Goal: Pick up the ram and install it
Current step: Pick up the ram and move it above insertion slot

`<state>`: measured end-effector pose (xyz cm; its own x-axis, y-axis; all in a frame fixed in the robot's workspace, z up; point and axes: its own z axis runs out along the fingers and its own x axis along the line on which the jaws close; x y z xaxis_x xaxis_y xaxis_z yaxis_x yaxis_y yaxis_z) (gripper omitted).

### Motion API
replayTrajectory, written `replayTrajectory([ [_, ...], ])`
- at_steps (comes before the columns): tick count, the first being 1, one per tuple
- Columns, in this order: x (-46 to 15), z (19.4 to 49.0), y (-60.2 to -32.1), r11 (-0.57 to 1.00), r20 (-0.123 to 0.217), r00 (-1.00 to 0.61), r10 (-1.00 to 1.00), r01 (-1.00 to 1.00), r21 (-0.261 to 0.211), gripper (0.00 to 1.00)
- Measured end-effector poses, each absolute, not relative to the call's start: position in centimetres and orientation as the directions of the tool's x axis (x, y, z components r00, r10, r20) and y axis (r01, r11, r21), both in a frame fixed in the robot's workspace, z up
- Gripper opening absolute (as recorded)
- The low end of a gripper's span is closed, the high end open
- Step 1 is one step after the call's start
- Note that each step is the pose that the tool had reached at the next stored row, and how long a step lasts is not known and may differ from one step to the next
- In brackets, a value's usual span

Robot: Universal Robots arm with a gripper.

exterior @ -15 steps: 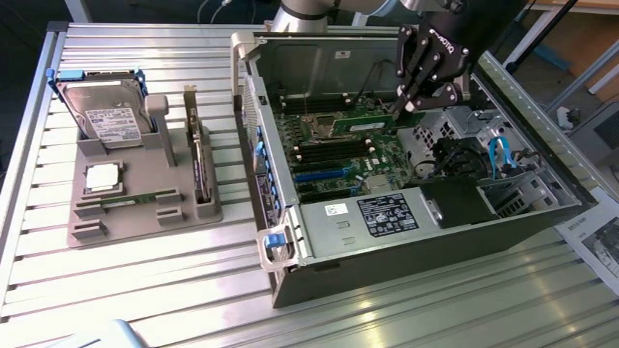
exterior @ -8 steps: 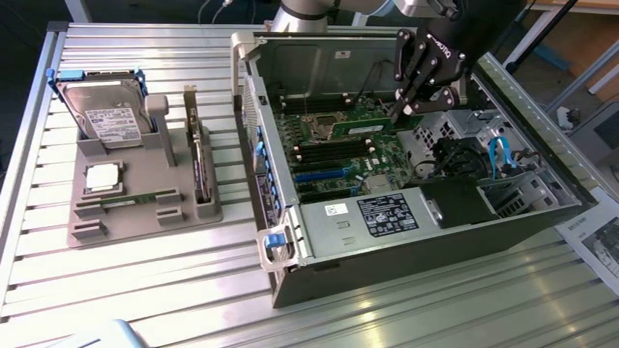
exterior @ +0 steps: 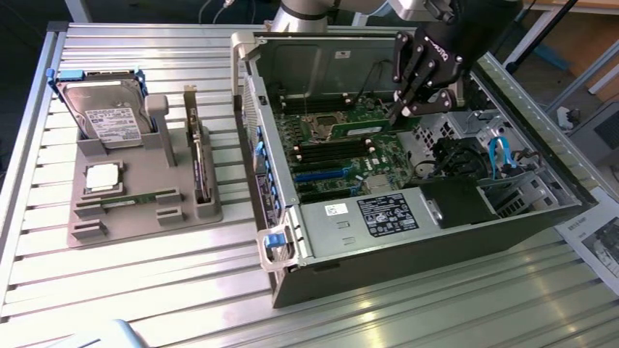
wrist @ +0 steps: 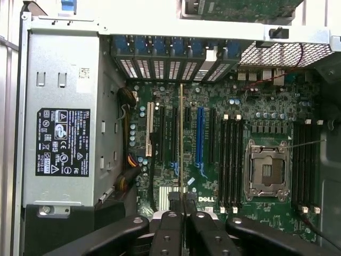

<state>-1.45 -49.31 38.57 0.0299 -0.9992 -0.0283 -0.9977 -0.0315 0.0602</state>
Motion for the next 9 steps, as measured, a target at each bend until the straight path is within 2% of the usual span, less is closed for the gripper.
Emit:
replayTrajectory([
  [9, -1.45, 38.42, -49.19, -0.031, -0.028, 0.030, -0.999, -0.998, 0.060, 0.12],
])
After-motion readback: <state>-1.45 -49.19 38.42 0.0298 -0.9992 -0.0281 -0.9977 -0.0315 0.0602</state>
